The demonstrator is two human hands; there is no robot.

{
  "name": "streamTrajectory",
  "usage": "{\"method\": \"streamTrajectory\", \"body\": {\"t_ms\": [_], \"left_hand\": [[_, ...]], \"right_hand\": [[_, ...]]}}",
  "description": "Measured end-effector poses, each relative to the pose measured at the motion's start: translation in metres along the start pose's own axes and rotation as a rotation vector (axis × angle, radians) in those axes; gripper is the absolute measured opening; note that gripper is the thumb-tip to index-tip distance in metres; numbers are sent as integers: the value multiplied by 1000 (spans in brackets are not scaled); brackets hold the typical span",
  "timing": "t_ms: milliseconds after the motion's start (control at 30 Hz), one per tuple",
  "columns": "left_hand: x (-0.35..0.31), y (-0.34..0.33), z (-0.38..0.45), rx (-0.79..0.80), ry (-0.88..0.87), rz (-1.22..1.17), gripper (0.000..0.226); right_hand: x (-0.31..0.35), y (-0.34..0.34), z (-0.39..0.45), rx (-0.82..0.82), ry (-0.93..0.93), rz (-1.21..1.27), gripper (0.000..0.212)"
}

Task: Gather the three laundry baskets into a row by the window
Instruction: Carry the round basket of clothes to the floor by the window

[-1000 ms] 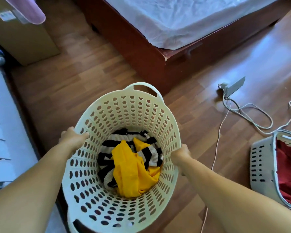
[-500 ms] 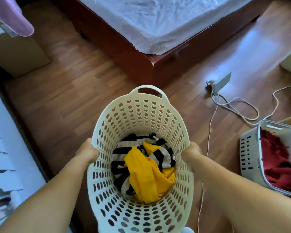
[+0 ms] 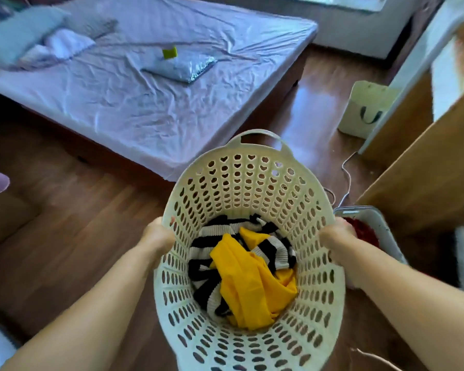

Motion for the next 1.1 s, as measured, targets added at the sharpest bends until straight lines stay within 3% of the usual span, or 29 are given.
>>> {"method": "streamTrajectory", "body": {"t_ms": [200,500,667,1100], "left_hand": [[-116,6,-2,76,-141,-188,28],[-302,-33,44,109,-207,-231,37],[-408,-48,96,105,-218,-265,34],[-656,-48,263,206,-296,-419,42]], "right_hand": [[39,93,7,-34,56,121,33],[99,203,90,-113,-25,396,20],[173,248,154,-141,-6,482,15],[398,310,298,-311,85,586,29]]}}
Point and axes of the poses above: each hand's wrist, its own z-axis towards the middle knuckle, its own y-axis out of the back of the hand, x = y × z, the point moved 3 cm from there along z, towards the middle knuckle, and after that the axes turned 3 degrees about -y, right-handed, at the moved point
